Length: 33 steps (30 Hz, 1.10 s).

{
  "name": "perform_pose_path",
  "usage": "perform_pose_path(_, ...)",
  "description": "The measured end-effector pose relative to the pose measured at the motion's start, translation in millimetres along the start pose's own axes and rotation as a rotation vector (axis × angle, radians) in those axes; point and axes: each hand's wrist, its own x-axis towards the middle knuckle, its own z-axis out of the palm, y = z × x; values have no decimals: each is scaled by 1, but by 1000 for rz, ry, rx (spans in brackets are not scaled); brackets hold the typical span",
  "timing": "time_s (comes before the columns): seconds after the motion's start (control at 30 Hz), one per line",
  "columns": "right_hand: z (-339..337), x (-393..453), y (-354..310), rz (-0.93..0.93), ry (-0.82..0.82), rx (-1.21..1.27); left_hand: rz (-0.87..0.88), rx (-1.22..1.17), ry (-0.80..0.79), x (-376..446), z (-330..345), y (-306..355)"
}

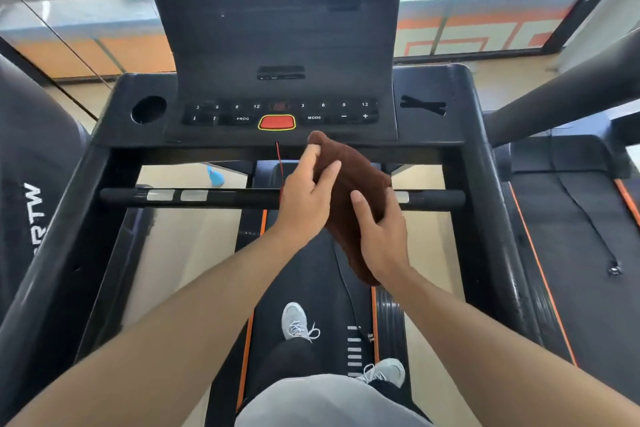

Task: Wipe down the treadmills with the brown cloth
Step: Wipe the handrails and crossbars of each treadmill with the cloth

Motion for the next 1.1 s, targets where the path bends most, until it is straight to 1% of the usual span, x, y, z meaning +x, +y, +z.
perform_pose_path(0.07, 0, 16, -8, -23, 10, -102, 11, 57, 51, 24, -4, -8)
perform_pose_path(0.1, 1, 28, -8, -10, -6, -220, -4, 144, 56, 37, -7, -15)
perform_pose_path(0.13, 3, 39, -5, 14, -19, -407, -34, 273, 42, 50, -11, -26)
perform_pose_path(0.17, 4, 48, -1, 24, -13, -647, -67, 413, 2, 60, -16, -38)
perform_pose_path(0.2, 5, 55, 4, -7, 6, -859, -94, 541, -71, 68, -24, -53)
perform_pose_path(0.23, 7, 60, 9, -95, 9, -987, -85, 652, -167, 73, -33, -69)
perform_pose_path(0.27, 9, 62, 13, -217, -49, -1055, -41, 744, -266, 76, -42, -83)
perform_pose_path(0.3, 12, 64, 17, -340, -168, -1106, 11, 817, -349, 78, -50, -97)
perform_pose_path(0.33, 17, 66, 23, -416, -308, -1174, 65, 871, -410, 79, -57, -108)
perform_pose_path(0.37, 24, 69, 27, -447, -426, -1264, 112, 903, -442, 80, -62, -115)
perform_pose_path(0.4, 31, 74, 30, -440, -499, -1365, 152, 914, -446, 80, -63, -120)
perform_pose_path(0.47, 48, 86, 26, -386, -552, -1509, 172, 895, -412, 79, -61, -126)
perform_pose_path(0.53, 60, 101, 18, -350, -571, -1515, 154, 876, -380, 78, -59, -129)
perform_pose_path(0.6, 67, 115, 8, -282, -653, -1482, 158, 877, -373, 78, -60, -131)
perform_pose_path(0.67, 72, 130, 1, -156, -815, -1426, 159, 908, -396, 82, -59, -130)
perform_pose_path(0.73, 81, 147, -7, 66, -1019, -1347, 165, 958, -407, 83, -57, -128)
perform_pose_path(0.8, 87, 158, -13, 233, -1138, -1328, 167, 972, -385, 81, -55, -131)
perform_pose_path(0.87, 89, 161, -18, 268, -1163, -1334, 126, 945, -350, 82, -54, -134)
perform_pose_path(0.97, 86, 150, -16, 168, -1092, -1340, -3, 866, -342, 87, -50, -132)
perform_pose_path(1.03, 83, 139, -5, 12, -939, -1413, -115, 815, -319, 90, -47, -127)
perform_pose_path(1.1, 79, 124, 9, -180, -716, -1465, -192, 784, -265, 92, -45, -121)
